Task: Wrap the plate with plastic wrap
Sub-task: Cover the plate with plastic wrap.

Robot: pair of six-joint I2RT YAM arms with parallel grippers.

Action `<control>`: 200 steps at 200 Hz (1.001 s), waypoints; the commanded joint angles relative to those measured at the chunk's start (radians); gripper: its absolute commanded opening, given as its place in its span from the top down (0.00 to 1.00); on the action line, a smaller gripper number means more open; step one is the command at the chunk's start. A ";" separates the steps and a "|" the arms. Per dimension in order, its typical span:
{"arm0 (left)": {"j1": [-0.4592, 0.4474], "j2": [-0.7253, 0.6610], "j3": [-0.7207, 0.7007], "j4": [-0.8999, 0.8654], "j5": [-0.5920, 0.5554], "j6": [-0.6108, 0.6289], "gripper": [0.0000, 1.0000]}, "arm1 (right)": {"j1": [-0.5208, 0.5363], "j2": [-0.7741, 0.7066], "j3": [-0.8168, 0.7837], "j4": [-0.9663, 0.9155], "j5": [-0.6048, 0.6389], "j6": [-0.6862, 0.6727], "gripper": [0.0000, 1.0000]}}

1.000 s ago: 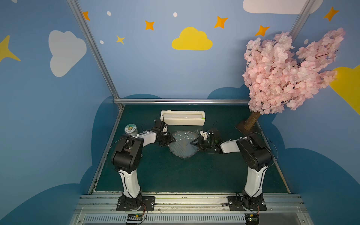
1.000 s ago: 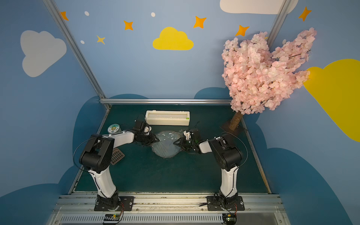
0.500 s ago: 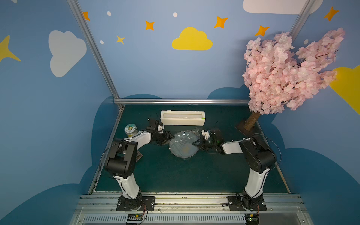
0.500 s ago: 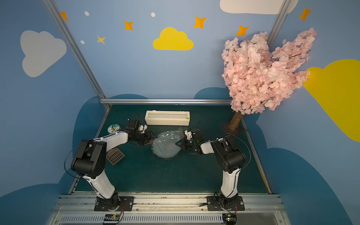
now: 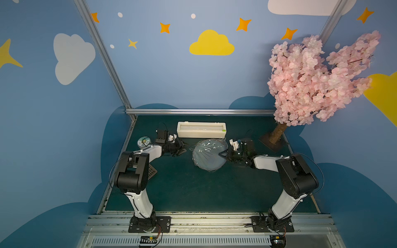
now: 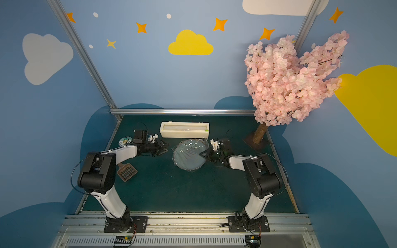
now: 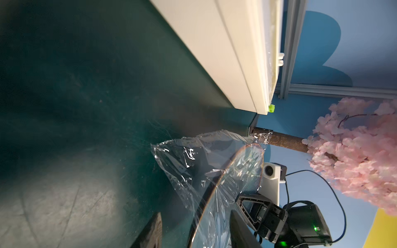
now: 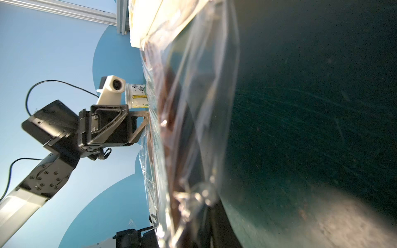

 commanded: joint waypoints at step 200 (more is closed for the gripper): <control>-0.105 0.234 0.031 0.362 -0.059 -0.374 0.84 | 0.012 -0.050 0.014 0.141 -0.050 0.035 0.88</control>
